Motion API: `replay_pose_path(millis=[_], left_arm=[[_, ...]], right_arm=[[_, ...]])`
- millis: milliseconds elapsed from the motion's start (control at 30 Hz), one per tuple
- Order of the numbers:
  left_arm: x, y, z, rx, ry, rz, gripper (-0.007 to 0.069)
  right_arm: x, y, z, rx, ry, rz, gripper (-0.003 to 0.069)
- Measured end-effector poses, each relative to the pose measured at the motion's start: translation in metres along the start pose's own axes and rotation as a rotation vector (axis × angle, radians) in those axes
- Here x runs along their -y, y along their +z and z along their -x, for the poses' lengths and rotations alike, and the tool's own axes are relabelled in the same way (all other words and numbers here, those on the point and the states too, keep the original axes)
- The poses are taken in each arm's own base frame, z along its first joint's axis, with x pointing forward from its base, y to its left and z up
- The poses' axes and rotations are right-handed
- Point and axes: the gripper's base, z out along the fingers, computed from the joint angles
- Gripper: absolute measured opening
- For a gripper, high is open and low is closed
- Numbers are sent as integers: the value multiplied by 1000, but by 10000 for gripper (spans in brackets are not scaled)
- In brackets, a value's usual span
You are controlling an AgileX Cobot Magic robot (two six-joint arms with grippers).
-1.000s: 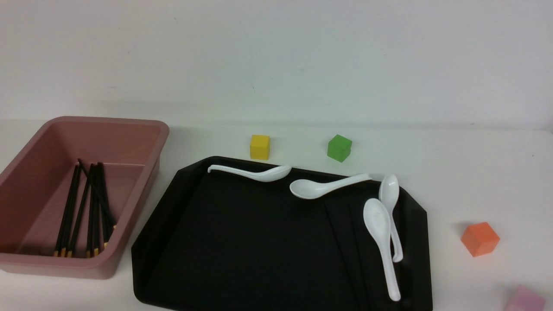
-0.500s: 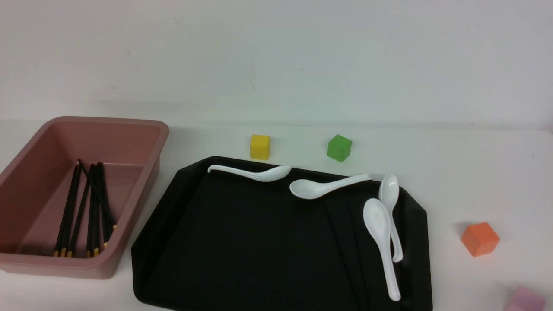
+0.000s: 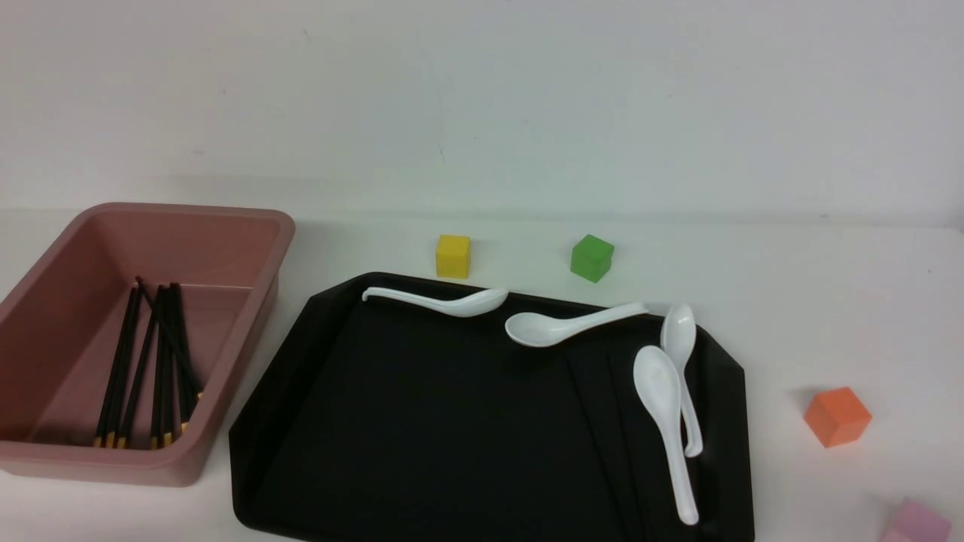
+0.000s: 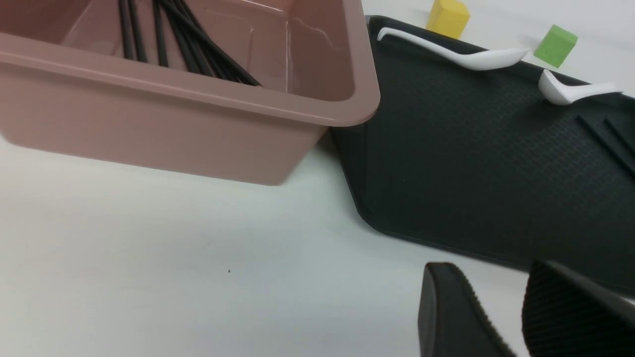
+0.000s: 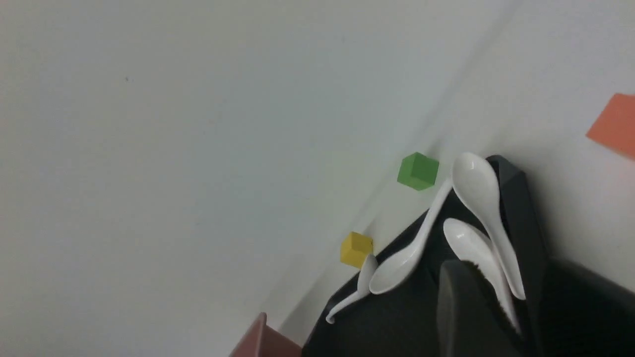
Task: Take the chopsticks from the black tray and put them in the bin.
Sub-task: Use the right arm to grab a pair of chopsticks
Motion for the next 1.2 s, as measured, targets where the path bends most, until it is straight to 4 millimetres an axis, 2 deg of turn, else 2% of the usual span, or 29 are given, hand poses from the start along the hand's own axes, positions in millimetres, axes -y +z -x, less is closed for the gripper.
replay_pose_path(millis=[100, 200, 300, 433, 467, 567, 600, 667, 733, 867, 900, 933, 967, 1000, 1067, 1200], left_arm=[[0, 0, 0, 0, 0, 0, 238], [0, 0, 0, 0, 0, 0, 238], [0, 0, 0, 0, 0, 0, 238], [0, 0, 0, 0, 0, 0, 238], [0, 0, 0, 0, 0, 0, 238], [0, 0, 0, 0, 0, 0, 238], [0, 0, 0, 0, 0, 0, 238], [0, 0, 0, 0, 0, 0, 238], [0, 0, 0, 0, 0, 0, 238], [0, 0, 0, 0, 0, 0, 238], [0, 0, 0, 0, 0, 0, 238], [0, 0, 0, 0, 0, 0, 238], [0, 0, 0, 0, 0, 0, 238], [0, 0, 0, 0, 0, 0, 238], [0, 0, 0, 0, 0, 0, 238], [0, 0, 0, 0, 0, 0, 238]], right_arm=[[1, 0, -2, -17, -38, -9, 188], [-9, -2, 4, 10, -121, 24, 109], [-38, -9, 22, 153, -294, 126, 3], [-78, -15, 42, 250, -519, 174, -6], [-81, -14, 43, 241, -536, 169, -4], [-101, 7, 46, 70, -679, 76, 0], [-102, 11, 46, 39, -694, 61, 0], [-101, 37, 40, -183, -772, -44, 0], [-93, 58, 34, -376, -797, -140, 0], [-56, 102, 14, -865, -736, -387, 1], [-56, 102, 14, -865, -736, -387, 1], [-49, 112, 9, -1010, -714, -428, 1], [-46, 115, 8, -1039, -711, -437, 1], [-43, 129, 3, -1180, -688, -441, 1], [-43, 142, -4, -1298, -663, -421, 1], [-51, 164, -21, -1396, -667, -390, 1]])
